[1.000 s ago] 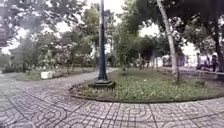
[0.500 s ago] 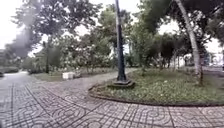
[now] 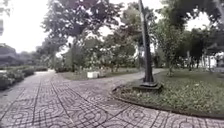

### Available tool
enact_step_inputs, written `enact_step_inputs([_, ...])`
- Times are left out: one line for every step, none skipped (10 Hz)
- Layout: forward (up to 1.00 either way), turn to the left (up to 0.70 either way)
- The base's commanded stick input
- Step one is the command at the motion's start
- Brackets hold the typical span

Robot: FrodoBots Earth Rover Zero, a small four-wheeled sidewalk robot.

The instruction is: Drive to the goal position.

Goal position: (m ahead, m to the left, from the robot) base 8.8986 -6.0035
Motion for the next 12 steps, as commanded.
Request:
enact_step_inputs([1.00,0.27])
enact_step_inputs([1.00,0.27])
enact_step_inputs([1.00,0.27])
enact_step_inputs([1.00,0.01])
enact_step_inputs([1.00,0.00])
enact_step_inputs([1.00,0.00])
enact_step_inputs([1.00,0.00])
enact_step_inputs([1.00,0.00])
enact_step_inputs([1.00,0.00])
enact_step_inputs([1.00,0.00])
enact_step_inputs([1.00,0.00])
enact_step_inputs([1.00,0.00])
